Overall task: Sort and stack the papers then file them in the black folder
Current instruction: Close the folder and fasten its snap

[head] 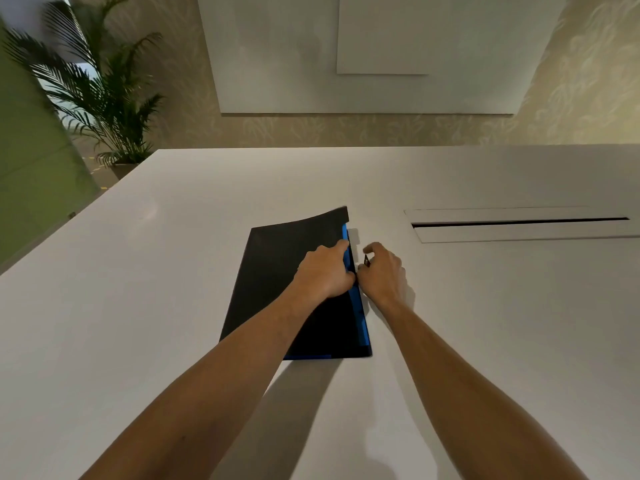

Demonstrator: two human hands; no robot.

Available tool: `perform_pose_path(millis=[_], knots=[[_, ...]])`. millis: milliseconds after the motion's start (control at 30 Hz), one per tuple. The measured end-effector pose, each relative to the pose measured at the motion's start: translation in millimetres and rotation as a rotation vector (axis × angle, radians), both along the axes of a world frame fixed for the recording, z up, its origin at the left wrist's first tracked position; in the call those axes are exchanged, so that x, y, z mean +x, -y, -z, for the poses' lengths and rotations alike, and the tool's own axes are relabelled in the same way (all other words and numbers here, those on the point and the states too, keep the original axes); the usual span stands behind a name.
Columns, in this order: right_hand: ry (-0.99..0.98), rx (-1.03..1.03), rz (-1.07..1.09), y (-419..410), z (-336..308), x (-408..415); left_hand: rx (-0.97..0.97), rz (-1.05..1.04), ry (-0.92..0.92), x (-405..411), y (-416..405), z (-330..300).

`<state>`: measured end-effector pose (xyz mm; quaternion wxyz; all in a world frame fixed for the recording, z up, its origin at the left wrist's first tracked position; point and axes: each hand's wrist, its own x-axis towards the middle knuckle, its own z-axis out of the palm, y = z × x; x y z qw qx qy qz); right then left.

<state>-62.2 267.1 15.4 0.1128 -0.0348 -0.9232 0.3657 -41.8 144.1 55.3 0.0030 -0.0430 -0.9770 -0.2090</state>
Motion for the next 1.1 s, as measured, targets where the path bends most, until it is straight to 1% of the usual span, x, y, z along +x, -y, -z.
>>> perform_pose_path(millis=[100, 167, 200, 300, 367, 433, 533, 633, 733, 1100], knots=[[-0.017, -0.076, 0.029, -1.8, 9.2, 0.5, -0.13, -0.021, -0.088, -2.5, -2.8, 16.7], [-0.051, -0.067, -0.006, -2.7, 12.7, 3.3, -0.218, 0.004, -0.153, -4.2, 2.0, 27.7], [-0.064, -0.033, -0.038, -3.6, 14.6, 5.0, -0.229, 0.027, -0.175, -4.5, 6.8, 34.1], [-0.099, 0.084, -0.132, -5.3, 21.2, 8.5, -0.143, 0.101, -0.26, -4.0, 25.0, 57.7], [-0.134, 0.12, -0.166, -4.3, 25.2, 10.7, -0.129, 0.144, -0.351, -3.4, 33.4, 71.1], [-0.168, 0.2, -0.182, -2.1, 29.2, 13.7, -0.1, 0.172, -0.4, -3.7, 35.9, 78.1], [-0.169, 0.36, -0.2, 0.3, 35.4, 18.2, -0.072, 0.235, -0.387, -5.1, 34.7, 80.9], [-0.134, 0.446, -0.207, 0.9, 36.9, 20.7, -0.106, 0.275, -0.324, -7.3, 34.0, 82.6], [-0.111, 0.479, -0.212, 1.3, 36.3, 20.4, -0.108, 0.281, -0.258, -9.0, 34.5, 84.3], [-0.061, 0.507, -0.221, 2.8, 35.2, 19.8, -0.097, 0.267, -0.196, -7.6, 34.6, 82.3]])
